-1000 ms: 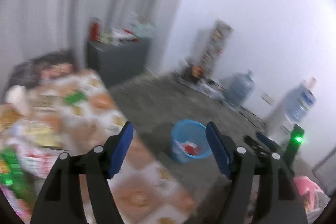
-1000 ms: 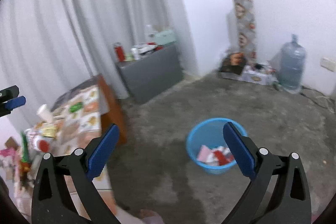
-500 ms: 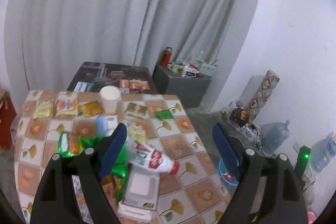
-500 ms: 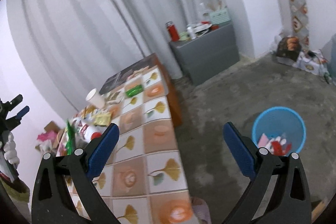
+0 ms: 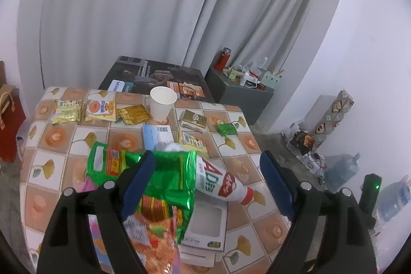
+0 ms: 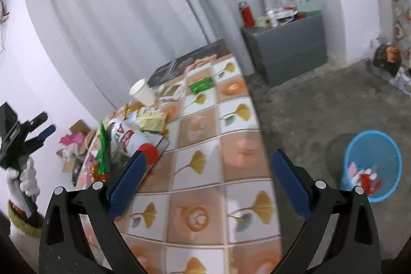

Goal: Collect trash
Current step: 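Grasp the yellow snack box with the right tool while the left tool grasps the blue-white box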

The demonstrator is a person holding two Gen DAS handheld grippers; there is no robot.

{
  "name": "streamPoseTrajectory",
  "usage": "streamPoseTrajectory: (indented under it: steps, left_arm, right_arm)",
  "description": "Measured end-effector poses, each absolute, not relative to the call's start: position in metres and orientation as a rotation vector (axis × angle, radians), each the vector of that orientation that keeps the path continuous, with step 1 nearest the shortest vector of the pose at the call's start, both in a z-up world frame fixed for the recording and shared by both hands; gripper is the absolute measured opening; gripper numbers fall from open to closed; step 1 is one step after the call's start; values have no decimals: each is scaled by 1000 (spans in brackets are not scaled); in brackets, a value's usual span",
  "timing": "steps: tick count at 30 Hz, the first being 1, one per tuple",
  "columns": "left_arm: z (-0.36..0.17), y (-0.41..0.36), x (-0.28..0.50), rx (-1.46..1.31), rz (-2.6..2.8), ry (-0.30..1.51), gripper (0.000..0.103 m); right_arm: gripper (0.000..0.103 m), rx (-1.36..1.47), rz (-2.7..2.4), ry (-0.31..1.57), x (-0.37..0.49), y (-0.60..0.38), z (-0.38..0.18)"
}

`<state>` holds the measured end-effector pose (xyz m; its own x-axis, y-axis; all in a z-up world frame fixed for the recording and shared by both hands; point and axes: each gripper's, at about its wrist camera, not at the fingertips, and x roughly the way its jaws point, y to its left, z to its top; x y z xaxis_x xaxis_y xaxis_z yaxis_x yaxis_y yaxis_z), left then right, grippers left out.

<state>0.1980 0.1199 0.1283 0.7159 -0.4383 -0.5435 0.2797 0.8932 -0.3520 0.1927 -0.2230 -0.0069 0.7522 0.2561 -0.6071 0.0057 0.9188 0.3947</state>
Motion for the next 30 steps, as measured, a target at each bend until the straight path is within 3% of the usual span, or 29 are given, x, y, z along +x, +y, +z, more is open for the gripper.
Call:
streamPoseTrajectory:
  steps: [7,12,20,30]
  left_arm:
    - [123,115,271,-269,-431,777,81]
    - [88,120,341,-334,-416,962,81]
    - [14,117,433,-275,-334,1267,81]
    - [-33,114,475,-231,-306,1405,81]
  right_arm:
    - [89,443,264,745,238,-206,-9]
    - [89,495,371,805,285,-193,-9]
    - [89,490,484,1041,388,-145,-29]
    - [89,544,466,1301,473,-106,-87]
